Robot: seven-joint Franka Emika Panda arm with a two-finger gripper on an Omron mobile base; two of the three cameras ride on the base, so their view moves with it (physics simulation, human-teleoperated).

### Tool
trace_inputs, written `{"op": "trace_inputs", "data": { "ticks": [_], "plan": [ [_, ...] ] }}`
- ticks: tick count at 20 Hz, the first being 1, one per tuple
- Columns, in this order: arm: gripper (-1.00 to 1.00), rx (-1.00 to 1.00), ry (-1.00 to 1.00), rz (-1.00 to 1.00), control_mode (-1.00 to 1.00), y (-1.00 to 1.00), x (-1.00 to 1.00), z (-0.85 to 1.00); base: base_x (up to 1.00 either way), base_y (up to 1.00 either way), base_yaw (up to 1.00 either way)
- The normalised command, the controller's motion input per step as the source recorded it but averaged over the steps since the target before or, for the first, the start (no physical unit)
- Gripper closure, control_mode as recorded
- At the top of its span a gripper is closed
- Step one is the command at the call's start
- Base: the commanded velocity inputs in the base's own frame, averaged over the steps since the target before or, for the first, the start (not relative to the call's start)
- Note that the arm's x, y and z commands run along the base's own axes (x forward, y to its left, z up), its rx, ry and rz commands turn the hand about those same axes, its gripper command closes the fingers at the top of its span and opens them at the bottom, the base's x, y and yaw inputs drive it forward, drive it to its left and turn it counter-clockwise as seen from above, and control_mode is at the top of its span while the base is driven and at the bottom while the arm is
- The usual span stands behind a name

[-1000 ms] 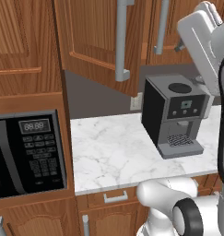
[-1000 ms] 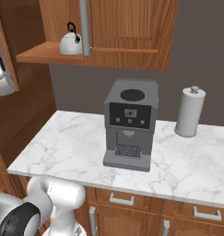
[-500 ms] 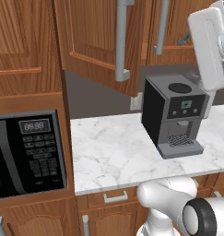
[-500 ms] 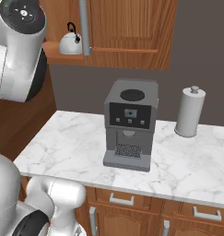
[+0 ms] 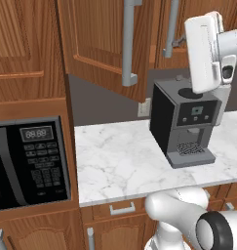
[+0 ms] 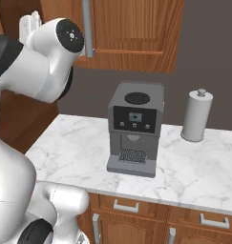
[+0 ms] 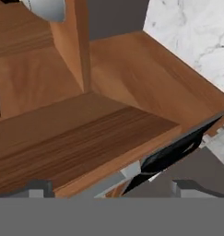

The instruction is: Open the cabinet, pick the kettle from the cabinet, and place it in the sink.

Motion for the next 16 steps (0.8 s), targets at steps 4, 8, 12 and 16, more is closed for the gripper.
{"op": "trace_inputs", "data": {
  "ticks": [4, 8, 12, 16],
  "plan": [
    [-1.00, 0.18, 0.15, 0.24, -1.00, 0.13, 0.39, 0.00, 0.00, 0.00, 0.00],
    [-1.00, 0.14, 0.06, 0.25, -1.00, 0.09, 0.31, 0.00, 0.00, 0.00, 0.00],
    [-1.00, 0.09, 0.00, 0.27, -1.00, 0.12, 0.23, 0.00, 0.00, 0.00, 0.00],
    [-1.00, 0.05, 0.00, 0.26, -1.00, 0.22, 0.14, -0.01, 0.00, 0.00, 0.00]
  ]
}}
